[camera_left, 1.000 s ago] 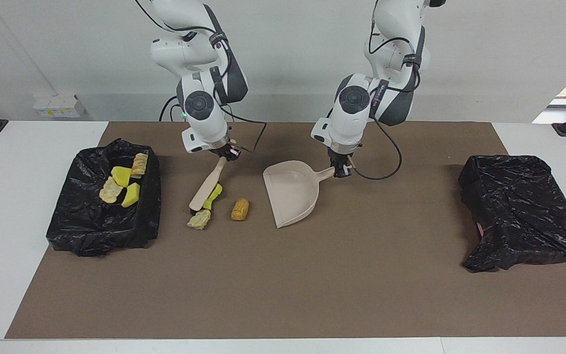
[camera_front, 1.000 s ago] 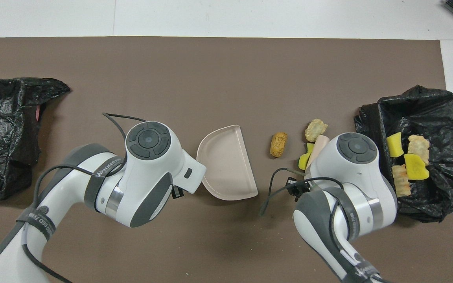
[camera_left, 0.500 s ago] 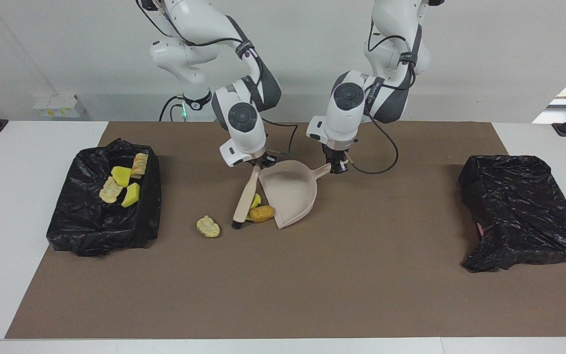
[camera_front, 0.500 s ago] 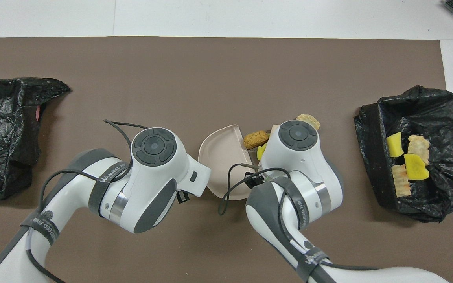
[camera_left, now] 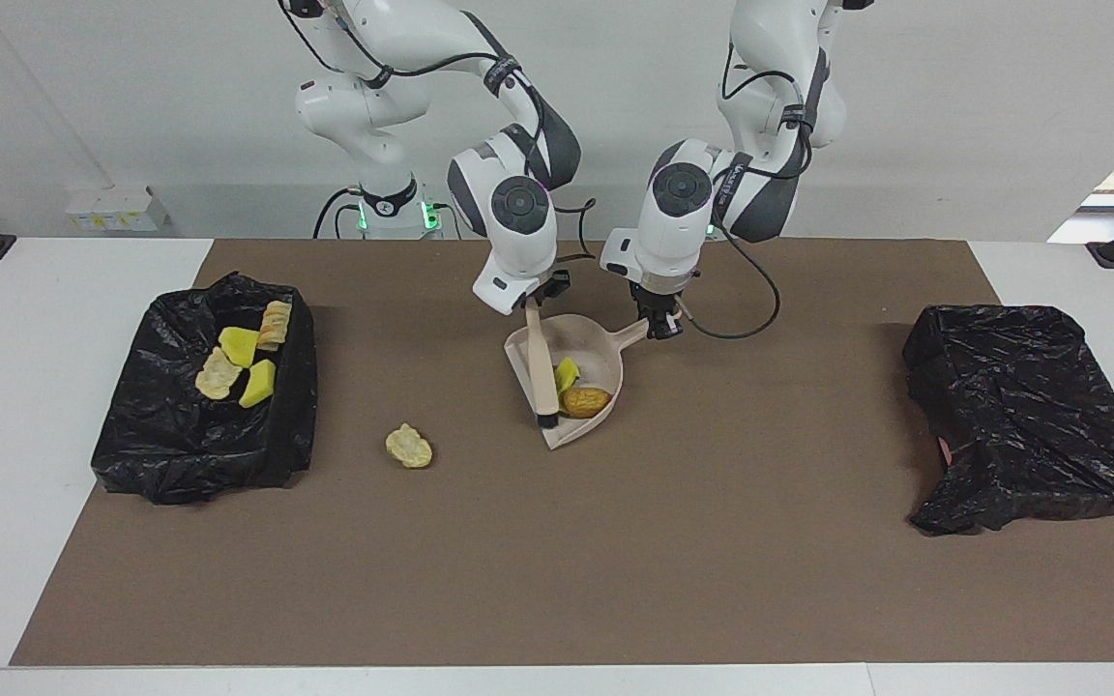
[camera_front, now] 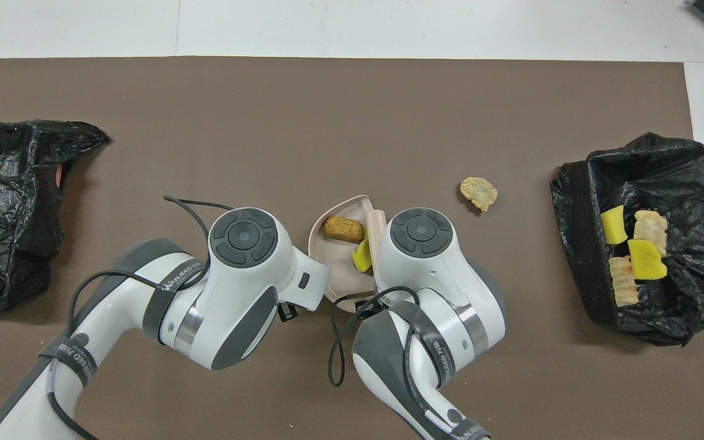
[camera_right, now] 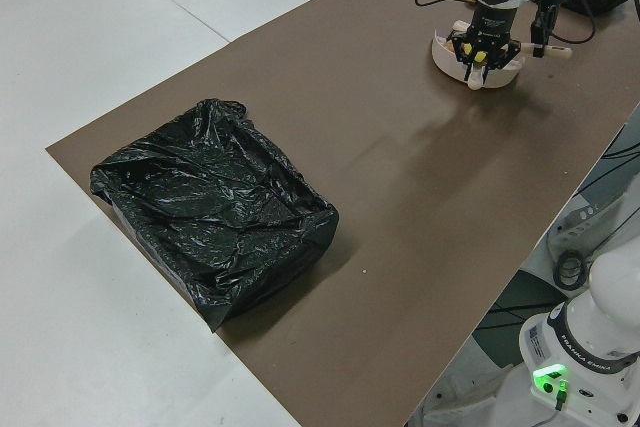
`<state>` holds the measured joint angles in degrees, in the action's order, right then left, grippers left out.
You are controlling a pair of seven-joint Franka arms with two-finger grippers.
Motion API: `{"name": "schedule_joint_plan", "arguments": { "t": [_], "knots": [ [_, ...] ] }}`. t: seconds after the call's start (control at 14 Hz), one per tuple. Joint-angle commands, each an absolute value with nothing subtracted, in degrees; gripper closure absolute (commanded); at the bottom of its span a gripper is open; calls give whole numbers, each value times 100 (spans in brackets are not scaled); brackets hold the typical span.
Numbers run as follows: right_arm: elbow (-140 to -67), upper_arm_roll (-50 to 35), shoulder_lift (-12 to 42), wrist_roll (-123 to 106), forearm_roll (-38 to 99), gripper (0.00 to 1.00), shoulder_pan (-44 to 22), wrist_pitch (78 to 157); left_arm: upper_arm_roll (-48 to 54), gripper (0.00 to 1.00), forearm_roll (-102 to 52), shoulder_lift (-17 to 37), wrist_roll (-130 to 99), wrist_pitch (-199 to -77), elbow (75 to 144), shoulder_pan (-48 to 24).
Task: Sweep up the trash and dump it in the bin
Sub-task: 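Sweep remaining bread and sponge into the dustpan with the right gripper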
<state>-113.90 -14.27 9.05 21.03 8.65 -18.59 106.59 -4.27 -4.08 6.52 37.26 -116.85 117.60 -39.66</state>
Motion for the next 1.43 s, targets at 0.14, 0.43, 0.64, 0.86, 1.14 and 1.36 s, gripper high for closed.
{"name": "schedule_joint_plan", "arguments": {
  "t": [0.14, 0.43, 0.64, 0.86, 1.14, 1.36],
  "knots": [
    [-11417, -1450, 641, 1610, 238, 100, -1293, 10703, -501, 100, -457, 519, 3894, -12024, 11988, -4061],
    [-11382, -1441, 782, 1231, -210, 100, -617, 10793, -510, 100, -457, 510, 3727, -11980, 11988, -4061],
    [-11268, -1441, 913, 1230, -1051, 100, -239, 10854, -510, 100, -457, 510, 3631, -11962, 11988, -4052],
    [-10768, -1450, 1395, 1187, -1537, 100, 88, 10855, -527, 100, -632, 510, 3612, -11927, 11962, -4034],
    [-10441, -1468, 2013, 1169, -1785, 100, 185, 10811, -519, 100, -642, 510, 3577, -11909, 11971, -4043],
    [-10582, -1739, 1908, 1012, -1303, 100, 1, 10496, -519, 100, -642, 501, 3481, -11909, 11979, -4052]
  ]
}}
